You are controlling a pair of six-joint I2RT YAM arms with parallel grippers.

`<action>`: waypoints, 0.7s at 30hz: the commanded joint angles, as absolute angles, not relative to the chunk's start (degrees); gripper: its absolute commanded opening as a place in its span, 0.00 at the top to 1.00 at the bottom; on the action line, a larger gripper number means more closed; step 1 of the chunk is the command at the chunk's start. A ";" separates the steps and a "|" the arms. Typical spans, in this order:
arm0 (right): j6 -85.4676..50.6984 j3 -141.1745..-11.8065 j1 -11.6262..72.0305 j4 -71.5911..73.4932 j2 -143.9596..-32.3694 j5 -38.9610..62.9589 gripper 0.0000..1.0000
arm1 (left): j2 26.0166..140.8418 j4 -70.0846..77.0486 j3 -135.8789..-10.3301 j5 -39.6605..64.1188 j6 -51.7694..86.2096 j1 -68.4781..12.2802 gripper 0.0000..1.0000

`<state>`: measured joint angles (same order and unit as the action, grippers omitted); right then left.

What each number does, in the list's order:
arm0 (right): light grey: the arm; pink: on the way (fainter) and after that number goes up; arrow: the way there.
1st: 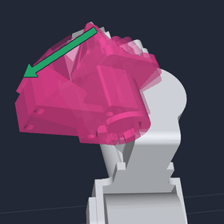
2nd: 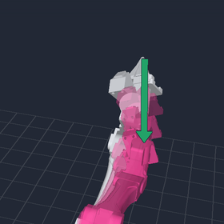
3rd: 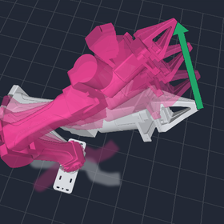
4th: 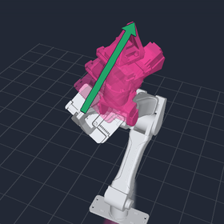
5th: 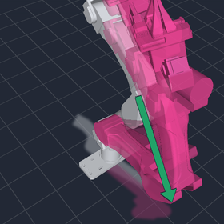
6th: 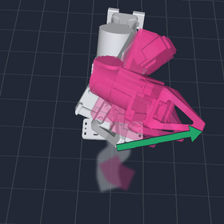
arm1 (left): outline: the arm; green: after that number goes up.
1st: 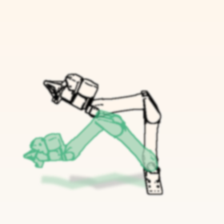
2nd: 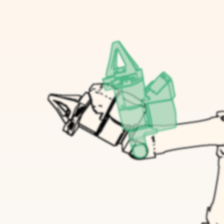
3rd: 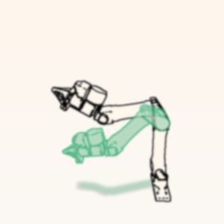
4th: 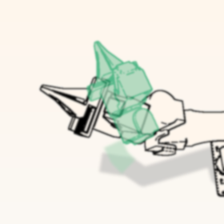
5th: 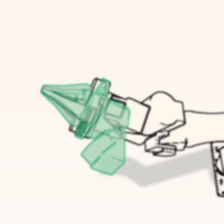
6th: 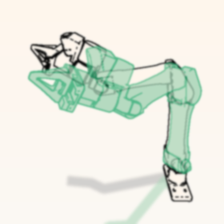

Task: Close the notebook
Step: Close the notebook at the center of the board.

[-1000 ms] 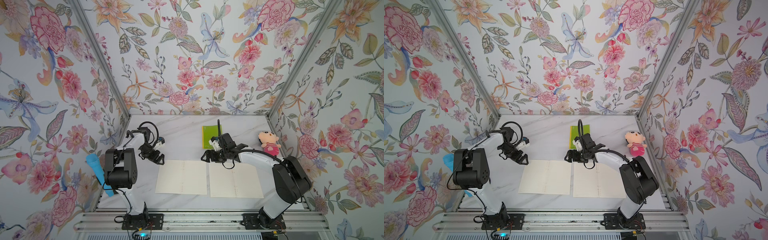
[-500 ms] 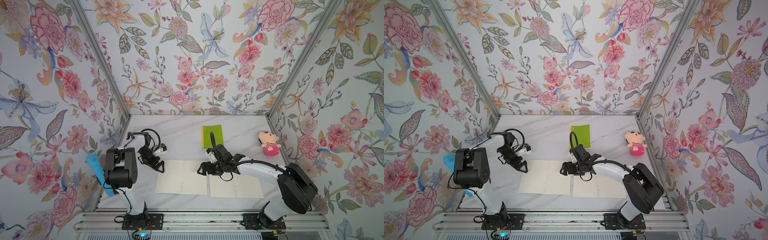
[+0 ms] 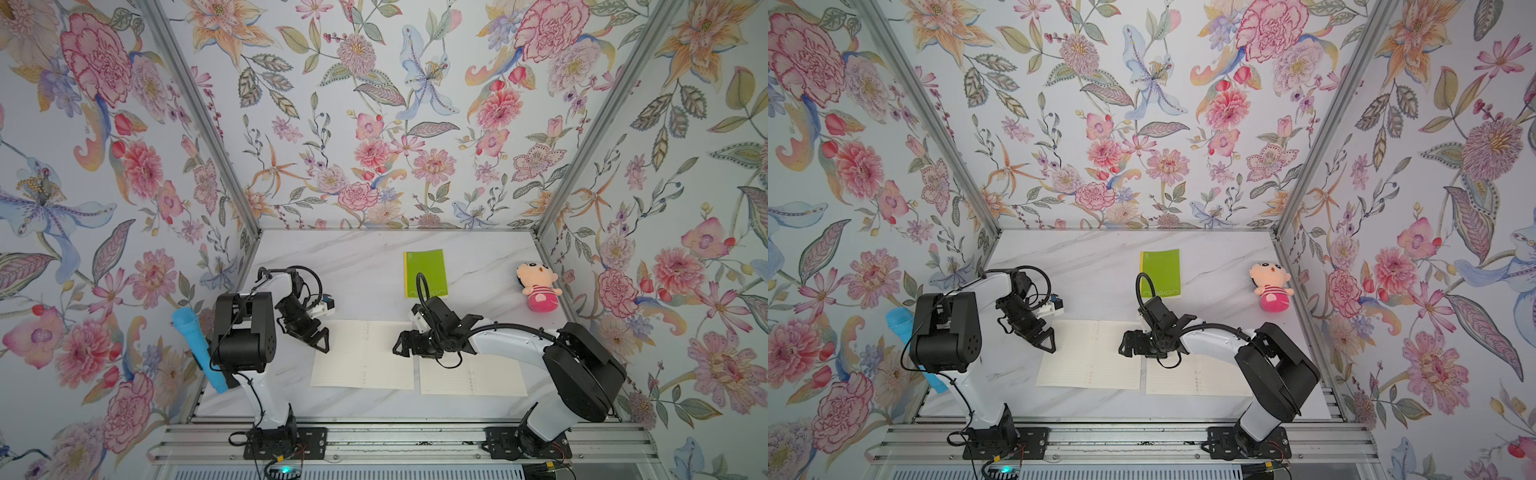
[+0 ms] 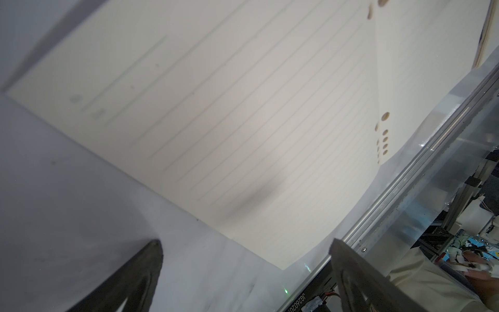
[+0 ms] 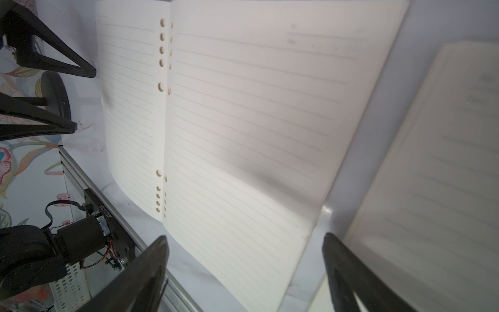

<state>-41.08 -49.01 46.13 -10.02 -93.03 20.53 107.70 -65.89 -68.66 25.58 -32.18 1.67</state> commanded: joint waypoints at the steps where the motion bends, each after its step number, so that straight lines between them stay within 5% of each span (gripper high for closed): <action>1: -42.54 -48.28 46.61 -8.61 -94.29 19.80 0.11 | 109.82 -66.80 -67.95 27.05 -33.40 1.72 0.00; 21: -43.05 -49.41 47.53 -6.42 -98.72 20.65 0.11 | 112.46 -65.31 -68.88 29.97 -32.09 -0.24 0.00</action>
